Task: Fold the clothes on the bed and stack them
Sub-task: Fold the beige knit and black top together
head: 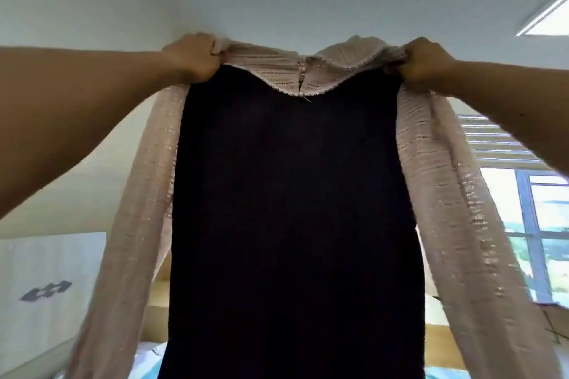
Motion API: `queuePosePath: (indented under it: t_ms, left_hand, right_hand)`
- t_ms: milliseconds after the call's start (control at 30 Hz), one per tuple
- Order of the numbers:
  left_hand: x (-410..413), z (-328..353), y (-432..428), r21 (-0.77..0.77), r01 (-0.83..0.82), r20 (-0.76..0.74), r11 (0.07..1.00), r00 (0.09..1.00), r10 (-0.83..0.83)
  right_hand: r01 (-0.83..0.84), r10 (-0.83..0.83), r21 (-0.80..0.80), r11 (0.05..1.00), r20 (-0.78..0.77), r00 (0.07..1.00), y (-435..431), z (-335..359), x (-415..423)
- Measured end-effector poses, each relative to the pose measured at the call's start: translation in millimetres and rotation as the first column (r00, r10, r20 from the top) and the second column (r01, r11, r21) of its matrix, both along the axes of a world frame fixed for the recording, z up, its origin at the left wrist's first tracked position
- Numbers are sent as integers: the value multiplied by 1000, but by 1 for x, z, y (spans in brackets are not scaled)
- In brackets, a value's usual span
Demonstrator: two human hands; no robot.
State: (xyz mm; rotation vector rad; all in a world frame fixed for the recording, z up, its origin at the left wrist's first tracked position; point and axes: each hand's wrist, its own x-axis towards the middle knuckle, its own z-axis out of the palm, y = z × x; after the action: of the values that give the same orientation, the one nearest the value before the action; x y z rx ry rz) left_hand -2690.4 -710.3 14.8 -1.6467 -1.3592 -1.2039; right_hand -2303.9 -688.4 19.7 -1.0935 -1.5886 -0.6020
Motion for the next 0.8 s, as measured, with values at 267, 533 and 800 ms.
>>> queuePosePath:
  t_ms: [267, 533, 800]
  left_hand:
    - [-16, -55, 9, -302, -21, -171, 953, 985, -32]
    - [4, 41, -36, 62, 151, 69, 987, 985, -155]
    - [-12, -53, -23, -479, 574, 335, 664, 819, -467]
  right_hand:
    - [17, -6, -305, 952, 37, 999, 19, -55, 14]
    - [-164, 138, -117, 979, -209, 968, -20, 40, 30]
    - [-453, 476, -601, 658, -134, 869, -26, -81, 57]
